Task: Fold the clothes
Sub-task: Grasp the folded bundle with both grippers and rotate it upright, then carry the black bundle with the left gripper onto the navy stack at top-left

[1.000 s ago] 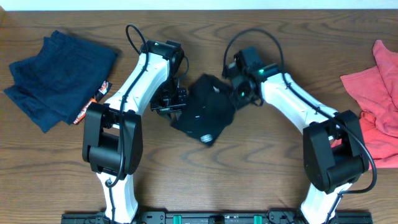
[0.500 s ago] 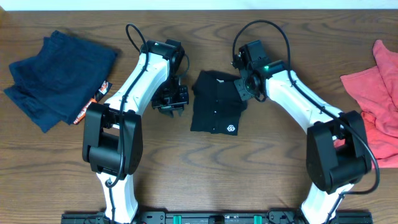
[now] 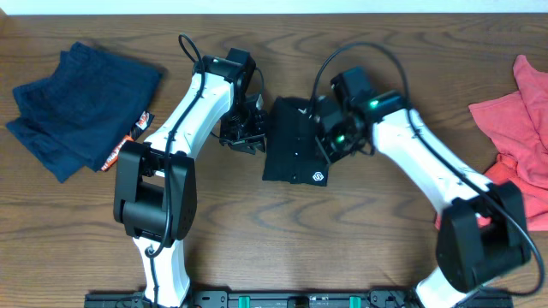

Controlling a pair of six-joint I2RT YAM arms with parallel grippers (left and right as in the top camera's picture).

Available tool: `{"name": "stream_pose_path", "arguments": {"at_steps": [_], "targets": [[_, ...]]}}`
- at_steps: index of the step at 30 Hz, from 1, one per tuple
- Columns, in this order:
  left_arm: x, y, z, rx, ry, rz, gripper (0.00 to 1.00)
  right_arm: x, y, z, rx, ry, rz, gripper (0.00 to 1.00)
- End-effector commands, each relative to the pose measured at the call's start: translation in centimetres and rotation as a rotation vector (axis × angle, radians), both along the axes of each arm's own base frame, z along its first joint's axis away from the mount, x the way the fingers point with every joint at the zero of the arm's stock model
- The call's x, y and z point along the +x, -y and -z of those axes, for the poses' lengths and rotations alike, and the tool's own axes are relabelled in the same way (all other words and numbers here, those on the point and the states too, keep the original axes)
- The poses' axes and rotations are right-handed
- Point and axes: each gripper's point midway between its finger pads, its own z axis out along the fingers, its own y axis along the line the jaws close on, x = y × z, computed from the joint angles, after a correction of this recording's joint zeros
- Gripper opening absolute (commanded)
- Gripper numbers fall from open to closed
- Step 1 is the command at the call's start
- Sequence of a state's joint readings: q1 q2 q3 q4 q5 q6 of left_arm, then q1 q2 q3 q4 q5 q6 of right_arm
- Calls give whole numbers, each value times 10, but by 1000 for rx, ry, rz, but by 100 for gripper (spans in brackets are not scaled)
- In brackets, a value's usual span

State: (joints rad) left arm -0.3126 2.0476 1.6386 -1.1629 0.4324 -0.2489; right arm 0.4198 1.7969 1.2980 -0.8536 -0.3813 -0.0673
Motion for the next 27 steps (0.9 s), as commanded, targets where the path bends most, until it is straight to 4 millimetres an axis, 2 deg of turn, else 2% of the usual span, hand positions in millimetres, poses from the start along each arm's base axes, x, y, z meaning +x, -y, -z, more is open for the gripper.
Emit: {"name": "stream_pose_path", "arguments": {"at_steps": [1, 3, 5, 8, 12, 16, 18, 23, 27], "targets": [[-2, 3, 0, -18, -3, 19, 24, -13, 5, 47, -53, -54, -10, 5], [-2, 3, 0, -18, -2, 20, 24, -2, 24, 74, -160, -4, 63, 2], [-1, 3, 0, -20, 5, 20, 24, 12, 46, 90, -267, 43, 179, 1], [8, 6, 0, -38, 54, 51, 24, 23, 69, 93, -351, 76, 282, 1], [37, 16, 0, -83, 203, 119, 50, 33, 71, 80, -332, 109, 301, 5], [68, 26, -3, -121, 350, 145, 74, 40, 67, 64, -309, 150, 299, 14], [77, 29, -2, -130, 380, 144, 86, 42, 66, 57, -299, 167, 302, 17], [77, 34, 16, -155, 342, 137, 98, 44, 65, 49, -288, 185, 305, 23], [73, 40, 40, -184, 277, 124, 98, 43, 62, 49, -273, 177, 300, 25]]}}
